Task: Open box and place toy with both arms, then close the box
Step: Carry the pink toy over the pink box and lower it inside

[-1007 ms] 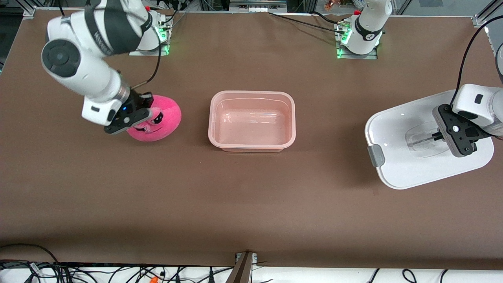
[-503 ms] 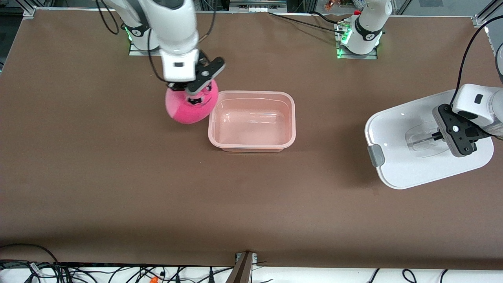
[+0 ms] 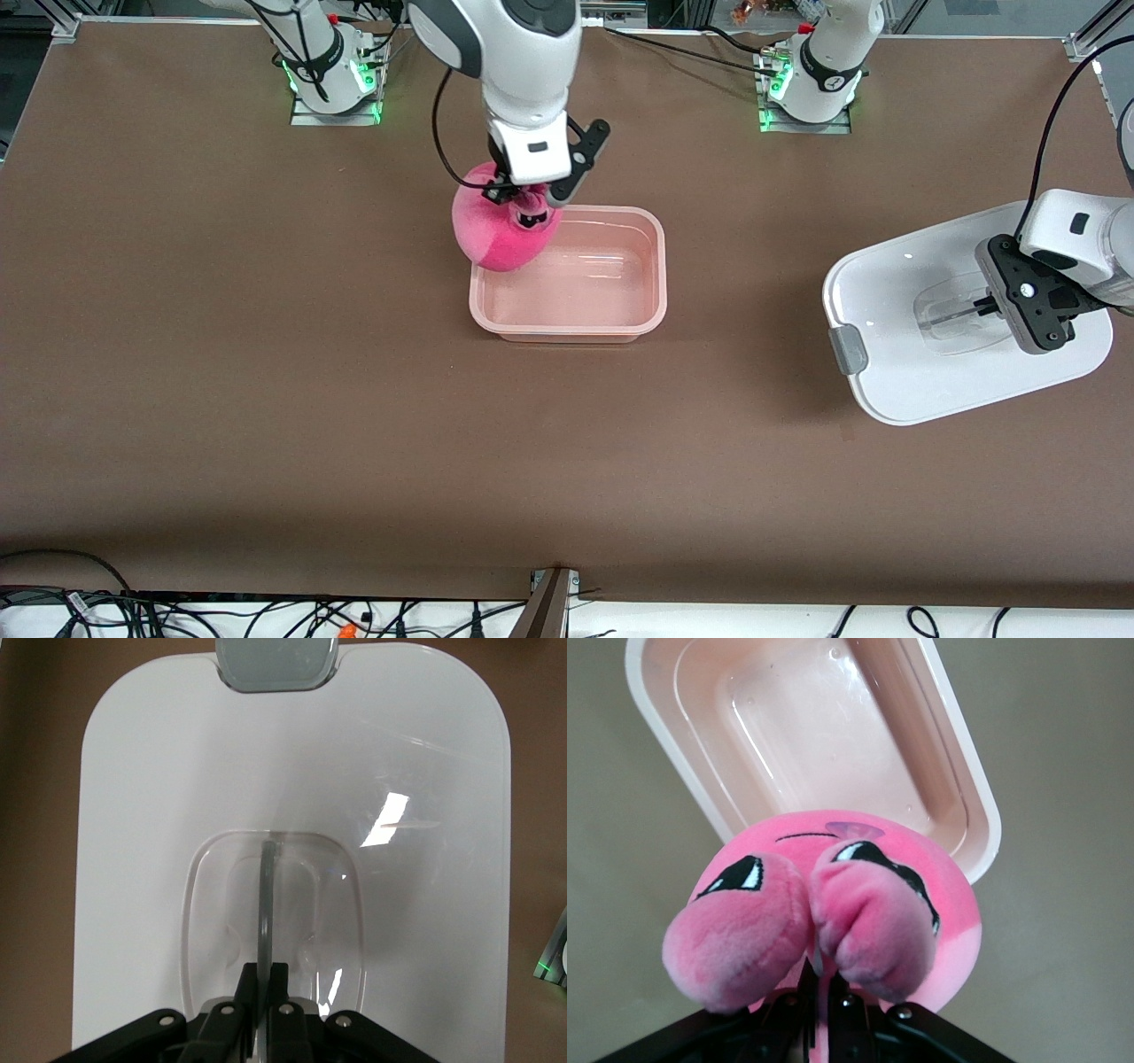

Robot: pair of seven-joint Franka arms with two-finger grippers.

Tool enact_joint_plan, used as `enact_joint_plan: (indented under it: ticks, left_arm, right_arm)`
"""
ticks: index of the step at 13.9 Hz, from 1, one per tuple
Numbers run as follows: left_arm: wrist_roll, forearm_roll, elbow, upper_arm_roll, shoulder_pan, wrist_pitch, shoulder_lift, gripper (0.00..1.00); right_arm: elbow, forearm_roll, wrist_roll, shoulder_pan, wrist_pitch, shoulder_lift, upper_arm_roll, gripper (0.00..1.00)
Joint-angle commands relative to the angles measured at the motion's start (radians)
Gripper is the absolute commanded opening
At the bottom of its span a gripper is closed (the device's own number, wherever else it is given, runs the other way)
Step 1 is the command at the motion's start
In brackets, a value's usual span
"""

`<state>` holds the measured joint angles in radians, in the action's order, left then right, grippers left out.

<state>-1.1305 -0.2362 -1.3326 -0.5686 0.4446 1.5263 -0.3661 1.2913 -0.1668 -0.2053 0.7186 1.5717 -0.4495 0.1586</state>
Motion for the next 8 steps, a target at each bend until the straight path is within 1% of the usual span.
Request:
enact_joint_plan:
  ticks: [1,4,8]
  left_arm:
    - [-0.025,0.009,0.023,-0.007,0.005,-0.02,-0.008,0.0]
    - [-0.026,0.009,0.023,-0.007,0.005,-0.02,-0.008,0.0]
    - [-0.026,0.011,0.023,-0.007,0.005,-0.02,-0.008,0.0]
  right_arm:
    - [-0.18,-0.04,-0.025,0.03,-0.081,-0.112,-0.013,0.0]
    - [-0.185,-0.043,-0.031,0.031,-0.071,-0.141,-0.014,0.0]
    - [-0.187,-0.085,-0.046,0.039,-0.042,-0.193,-0.014,0.0]
